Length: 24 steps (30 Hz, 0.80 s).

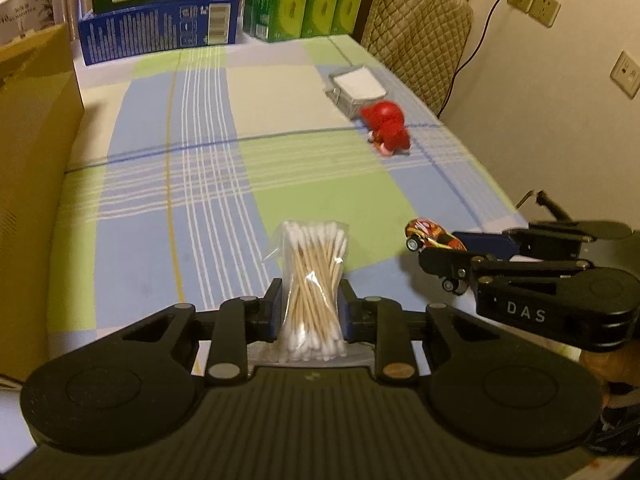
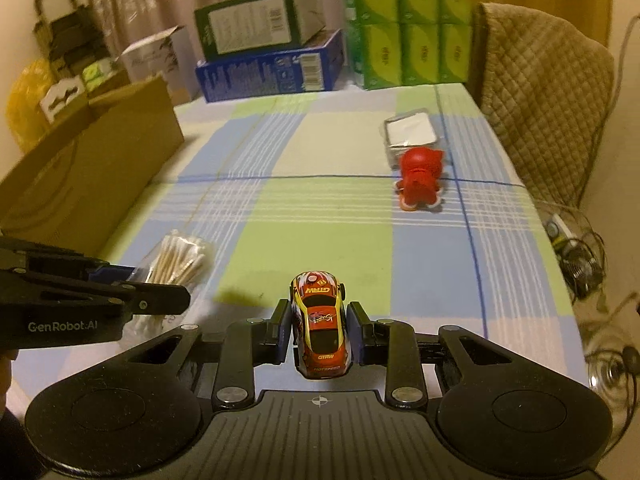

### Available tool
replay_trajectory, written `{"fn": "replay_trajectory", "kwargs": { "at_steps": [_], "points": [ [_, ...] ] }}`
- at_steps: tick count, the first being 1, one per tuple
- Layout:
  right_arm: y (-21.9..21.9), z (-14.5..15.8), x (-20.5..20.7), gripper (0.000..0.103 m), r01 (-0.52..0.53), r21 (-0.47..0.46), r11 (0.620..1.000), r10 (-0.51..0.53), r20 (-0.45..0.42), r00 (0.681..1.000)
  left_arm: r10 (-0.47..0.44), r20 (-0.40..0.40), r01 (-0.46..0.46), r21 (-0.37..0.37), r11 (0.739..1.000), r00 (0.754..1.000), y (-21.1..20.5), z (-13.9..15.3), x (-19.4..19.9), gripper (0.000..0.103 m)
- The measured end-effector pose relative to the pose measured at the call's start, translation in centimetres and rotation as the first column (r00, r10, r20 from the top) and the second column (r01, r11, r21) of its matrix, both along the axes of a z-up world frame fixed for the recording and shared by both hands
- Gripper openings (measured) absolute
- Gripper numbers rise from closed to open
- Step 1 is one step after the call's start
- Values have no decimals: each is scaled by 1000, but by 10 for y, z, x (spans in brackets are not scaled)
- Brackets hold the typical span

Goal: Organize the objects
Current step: 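Lift the cotton swab bag and toy car off the table with both tools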

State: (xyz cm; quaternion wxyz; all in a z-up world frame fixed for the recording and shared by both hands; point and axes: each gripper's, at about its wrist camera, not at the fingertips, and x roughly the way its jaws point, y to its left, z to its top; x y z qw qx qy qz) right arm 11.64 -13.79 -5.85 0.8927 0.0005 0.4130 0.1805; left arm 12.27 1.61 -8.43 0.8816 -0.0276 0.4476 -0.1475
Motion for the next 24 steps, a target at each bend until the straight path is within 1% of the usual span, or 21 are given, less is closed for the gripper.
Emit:
{"fn": "replay_trajectory", "kwargs": {
  "at_steps": [9, 18, 24],
  "points": [
    [10, 36, -35, 26, 16, 21, 1000, -15, -5, 1000, 69, 23, -68, -29, 997, 997, 10, 46, -31, 23],
    [20, 63, -62, 26, 3, 25, 1000, -3, 14, 1000, 72, 59, -72, -2, 997, 996, 16, 80, -66, 23],
    [21, 78, -72, 26, 1, 34, 999, -2, 36, 999, 76, 76, -77, 7, 997, 994, 20, 94, -83, 23]
  ]
}}
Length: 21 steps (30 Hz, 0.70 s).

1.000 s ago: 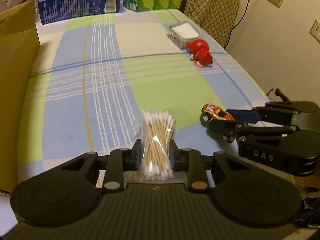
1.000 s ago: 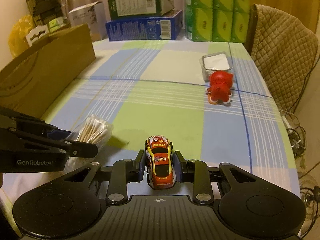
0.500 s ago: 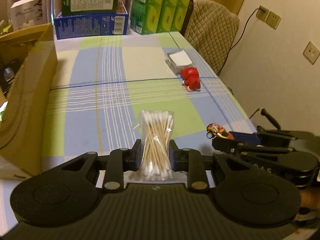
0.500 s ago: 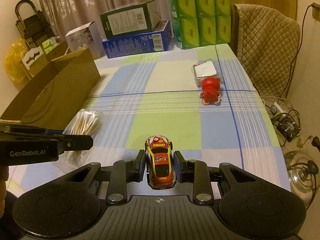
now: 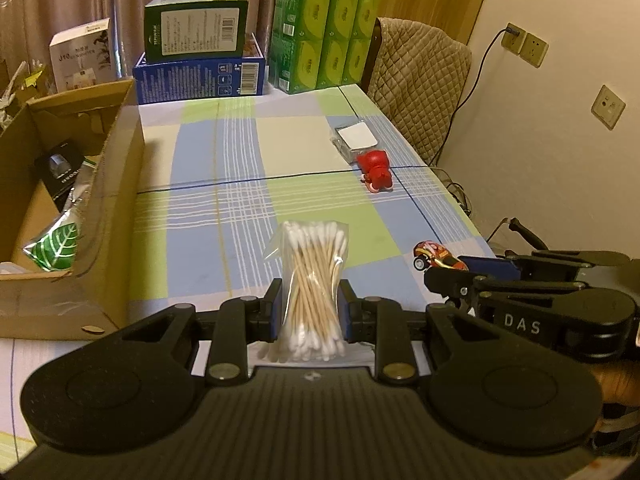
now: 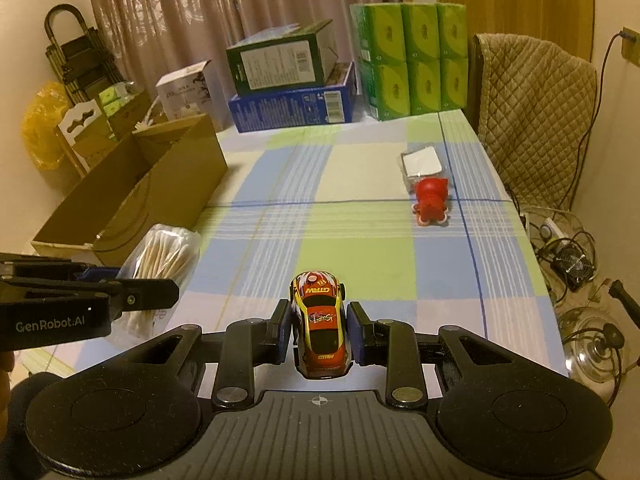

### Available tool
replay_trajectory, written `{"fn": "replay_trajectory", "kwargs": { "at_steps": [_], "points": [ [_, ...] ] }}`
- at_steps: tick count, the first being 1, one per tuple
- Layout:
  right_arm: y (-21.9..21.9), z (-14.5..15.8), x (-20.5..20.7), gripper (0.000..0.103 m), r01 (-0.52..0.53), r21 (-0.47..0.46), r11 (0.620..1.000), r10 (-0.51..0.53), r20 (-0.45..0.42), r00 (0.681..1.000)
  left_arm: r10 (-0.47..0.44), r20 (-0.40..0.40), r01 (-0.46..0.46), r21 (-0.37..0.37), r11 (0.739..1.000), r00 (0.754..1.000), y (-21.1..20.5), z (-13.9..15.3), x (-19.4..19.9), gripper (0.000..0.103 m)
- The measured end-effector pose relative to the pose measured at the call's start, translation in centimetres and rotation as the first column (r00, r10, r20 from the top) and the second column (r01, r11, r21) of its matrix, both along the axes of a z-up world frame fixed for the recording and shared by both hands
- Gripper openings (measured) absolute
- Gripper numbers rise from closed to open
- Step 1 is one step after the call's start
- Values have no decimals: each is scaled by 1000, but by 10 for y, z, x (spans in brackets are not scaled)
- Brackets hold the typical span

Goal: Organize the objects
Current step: 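Lift the cotton swab bag and toy car off the table with both tools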

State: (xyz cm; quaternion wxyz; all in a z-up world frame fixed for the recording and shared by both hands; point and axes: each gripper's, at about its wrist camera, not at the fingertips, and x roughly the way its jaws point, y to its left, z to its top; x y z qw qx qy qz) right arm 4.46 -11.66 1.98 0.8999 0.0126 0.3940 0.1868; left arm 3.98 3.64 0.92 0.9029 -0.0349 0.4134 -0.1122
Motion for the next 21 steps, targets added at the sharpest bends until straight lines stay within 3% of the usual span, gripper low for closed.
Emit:
{"fn": "replay_trajectory", "kwargs": {
  "at_steps": [21],
  "points": [
    [5, 13, -9, 26, -11, 2, 1000, 11, 27, 1000, 2, 22, -2, -2, 1000, 1000, 7, 16, -19, 23]
  ]
}}
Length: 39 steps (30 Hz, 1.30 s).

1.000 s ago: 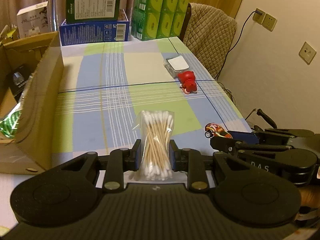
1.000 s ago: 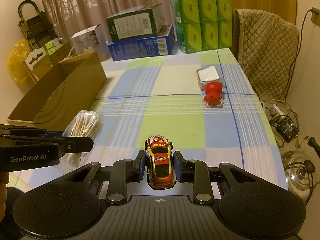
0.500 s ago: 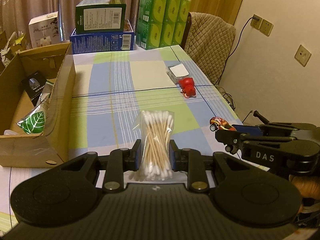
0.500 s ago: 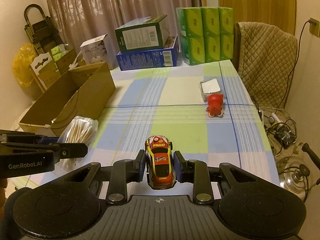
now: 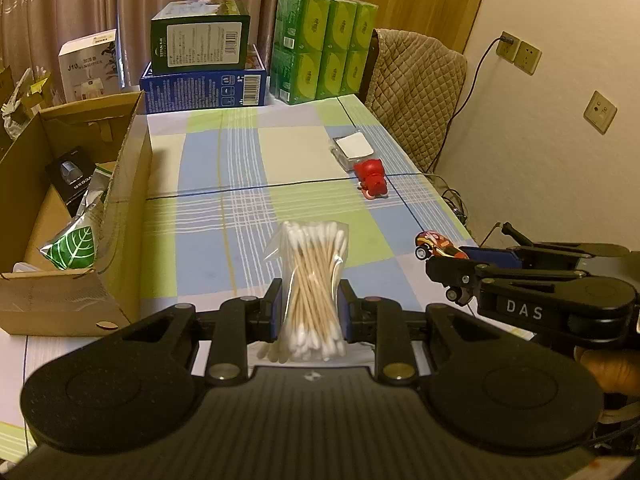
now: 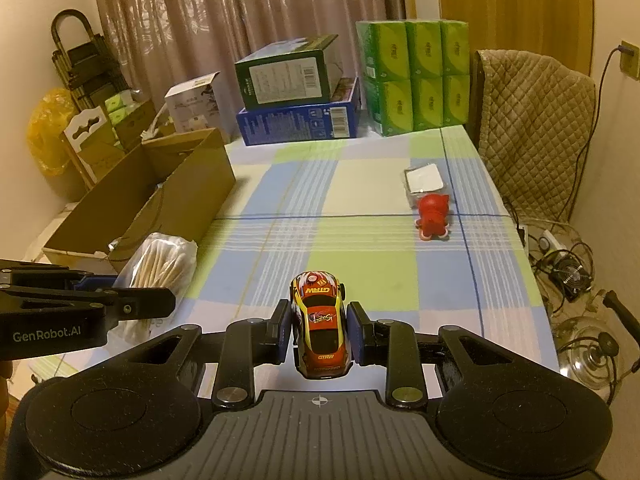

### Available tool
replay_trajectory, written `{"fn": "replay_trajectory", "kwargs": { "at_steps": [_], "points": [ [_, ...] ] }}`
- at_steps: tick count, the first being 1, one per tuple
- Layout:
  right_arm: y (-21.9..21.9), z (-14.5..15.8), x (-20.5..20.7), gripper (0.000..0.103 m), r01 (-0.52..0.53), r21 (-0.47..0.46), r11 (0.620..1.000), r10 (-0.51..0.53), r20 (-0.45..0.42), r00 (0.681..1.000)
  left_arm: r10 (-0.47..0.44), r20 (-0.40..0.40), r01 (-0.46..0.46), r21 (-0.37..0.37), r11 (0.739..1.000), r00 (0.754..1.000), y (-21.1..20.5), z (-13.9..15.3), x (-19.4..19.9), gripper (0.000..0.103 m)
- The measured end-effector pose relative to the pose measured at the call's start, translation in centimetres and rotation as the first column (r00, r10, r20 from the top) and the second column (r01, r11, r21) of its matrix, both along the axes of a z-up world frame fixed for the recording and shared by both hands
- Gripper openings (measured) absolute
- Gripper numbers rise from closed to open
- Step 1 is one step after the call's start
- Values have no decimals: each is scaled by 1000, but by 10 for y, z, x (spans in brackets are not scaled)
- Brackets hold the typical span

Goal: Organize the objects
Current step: 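Lift the cotton swab bag and toy car off the table with both tools, then carry the cotton swab bag and toy car over the cardboard box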

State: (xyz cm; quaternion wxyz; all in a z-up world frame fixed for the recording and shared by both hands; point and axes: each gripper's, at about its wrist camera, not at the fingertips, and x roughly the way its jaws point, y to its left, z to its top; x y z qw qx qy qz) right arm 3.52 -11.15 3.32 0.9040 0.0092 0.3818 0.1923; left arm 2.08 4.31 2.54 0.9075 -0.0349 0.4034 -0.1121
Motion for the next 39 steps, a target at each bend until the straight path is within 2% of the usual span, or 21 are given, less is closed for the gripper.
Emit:
{"fn": "replay_trajectory", "kwargs": {
  "at_steps": [21, 39],
  "points": [
    [44, 5, 13, 26, -85, -12, 996, 85, 11, 996, 45, 19, -45, 5, 999, 999, 34, 13, -4, 23],
    [126, 15, 24, 26, -243, 3, 970, 242, 47, 969, 135, 79, -140, 54, 989, 988, 116, 43, -20, 23]
  ]
}}
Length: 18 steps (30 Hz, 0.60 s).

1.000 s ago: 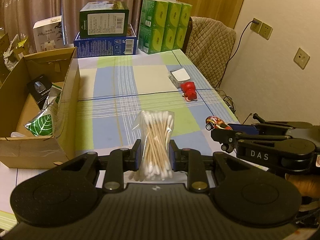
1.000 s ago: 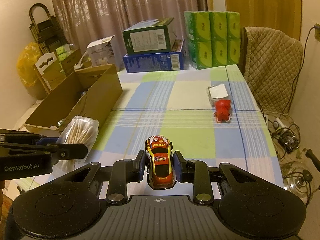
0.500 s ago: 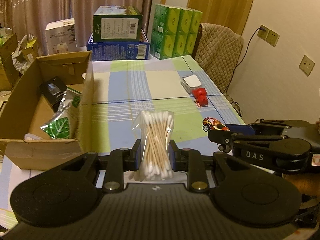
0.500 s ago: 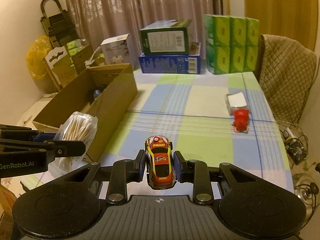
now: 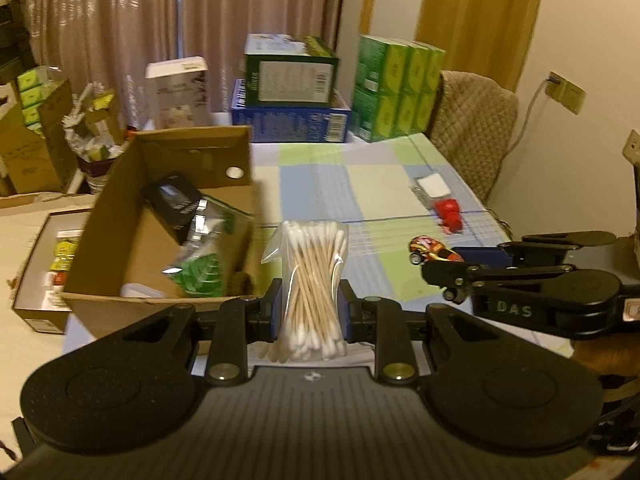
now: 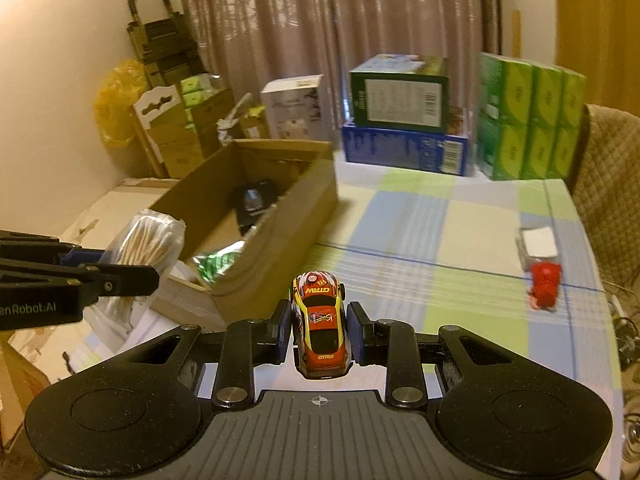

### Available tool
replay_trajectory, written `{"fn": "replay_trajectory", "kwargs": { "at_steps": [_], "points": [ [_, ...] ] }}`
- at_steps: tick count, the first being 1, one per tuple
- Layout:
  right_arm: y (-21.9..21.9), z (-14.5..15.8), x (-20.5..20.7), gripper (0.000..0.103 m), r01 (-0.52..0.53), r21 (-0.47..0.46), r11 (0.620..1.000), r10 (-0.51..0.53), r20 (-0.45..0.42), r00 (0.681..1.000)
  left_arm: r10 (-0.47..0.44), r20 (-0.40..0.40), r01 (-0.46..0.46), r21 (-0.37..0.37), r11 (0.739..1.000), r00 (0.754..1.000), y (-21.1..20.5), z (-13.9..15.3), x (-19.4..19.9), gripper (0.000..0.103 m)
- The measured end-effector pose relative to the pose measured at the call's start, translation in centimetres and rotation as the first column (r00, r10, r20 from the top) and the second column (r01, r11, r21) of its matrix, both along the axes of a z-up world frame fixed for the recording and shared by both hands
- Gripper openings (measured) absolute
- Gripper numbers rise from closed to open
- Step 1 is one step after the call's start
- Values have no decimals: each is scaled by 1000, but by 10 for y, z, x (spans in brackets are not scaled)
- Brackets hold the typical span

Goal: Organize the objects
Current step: 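Carry the cotton swab bag and toy car over the cardboard box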

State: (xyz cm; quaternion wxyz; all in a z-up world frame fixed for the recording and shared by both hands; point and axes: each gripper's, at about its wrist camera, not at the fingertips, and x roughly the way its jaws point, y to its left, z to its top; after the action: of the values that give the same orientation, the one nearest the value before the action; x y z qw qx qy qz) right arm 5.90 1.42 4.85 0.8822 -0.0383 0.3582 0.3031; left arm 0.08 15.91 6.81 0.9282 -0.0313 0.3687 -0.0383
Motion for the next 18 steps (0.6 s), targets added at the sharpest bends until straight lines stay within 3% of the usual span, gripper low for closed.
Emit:
{"fn": "replay_trajectory", "kwargs": {
  "at_steps": [10, 18],
  "points": [
    [60, 3, 18, 26, -102, 38, 994, 102, -3, 995, 112, -4, -112, 53, 992, 994, 75, 8, 6, 23],
    [99, 9, 46, 26, -135, 74, 988, 136, -11, 991, 125, -32, -123, 77, 989, 992, 109, 4, 30, 23]
  ]
}}
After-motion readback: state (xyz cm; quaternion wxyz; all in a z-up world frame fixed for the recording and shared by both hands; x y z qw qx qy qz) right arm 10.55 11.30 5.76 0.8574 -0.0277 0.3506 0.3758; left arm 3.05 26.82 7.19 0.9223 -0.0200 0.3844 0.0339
